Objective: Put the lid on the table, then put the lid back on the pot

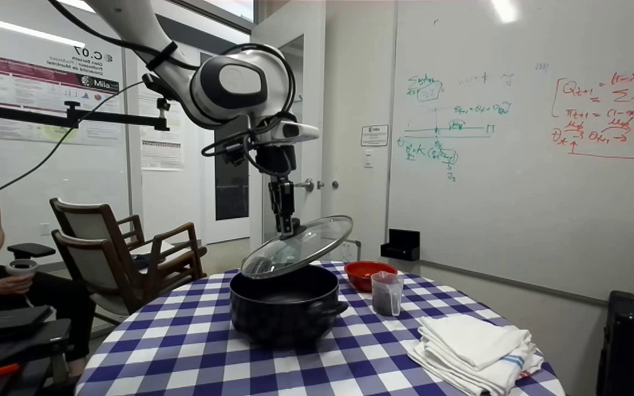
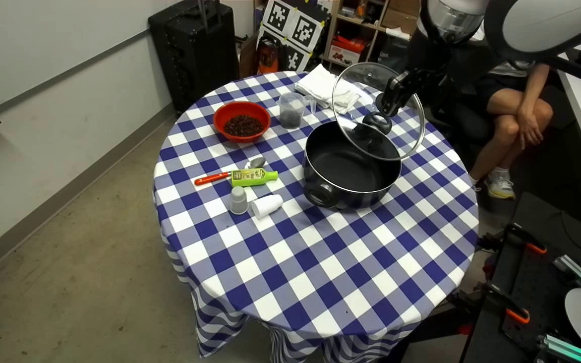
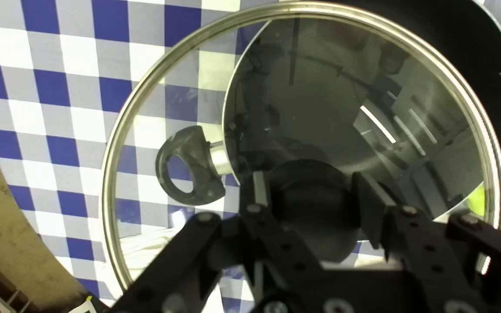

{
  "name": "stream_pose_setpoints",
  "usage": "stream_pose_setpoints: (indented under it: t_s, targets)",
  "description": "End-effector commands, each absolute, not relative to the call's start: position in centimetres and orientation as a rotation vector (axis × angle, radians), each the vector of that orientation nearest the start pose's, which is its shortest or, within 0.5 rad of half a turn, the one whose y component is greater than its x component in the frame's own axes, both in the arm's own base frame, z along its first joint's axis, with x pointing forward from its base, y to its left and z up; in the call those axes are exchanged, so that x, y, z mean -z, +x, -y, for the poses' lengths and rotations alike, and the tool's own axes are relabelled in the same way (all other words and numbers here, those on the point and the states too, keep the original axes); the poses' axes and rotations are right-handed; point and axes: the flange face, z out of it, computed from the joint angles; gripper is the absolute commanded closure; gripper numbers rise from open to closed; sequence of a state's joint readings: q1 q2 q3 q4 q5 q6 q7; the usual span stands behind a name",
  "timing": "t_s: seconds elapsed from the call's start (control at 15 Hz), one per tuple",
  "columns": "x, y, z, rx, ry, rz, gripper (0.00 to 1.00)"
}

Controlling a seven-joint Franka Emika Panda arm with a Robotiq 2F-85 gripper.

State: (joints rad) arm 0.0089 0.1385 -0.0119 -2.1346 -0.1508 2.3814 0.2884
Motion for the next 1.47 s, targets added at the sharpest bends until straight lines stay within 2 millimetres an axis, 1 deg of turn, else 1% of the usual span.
stream_pose_setpoints:
  t_s: [0.0, 0.13, 0.4, 1.4]
  targets:
    - [-34.5, 58.3, -1.2, 0.23, -3.202, -0.246, 0.76]
    - [-33.8, 58.5, -1.8, 0.223, -3.203, -0.22, 0.76]
    - [-33.2, 58.9, -2.5, 0.219, -3.204, -0.194, 0.76]
    - [-31.5, 58.6, -3.3, 0.139, -3.187, -0.182, 0.76]
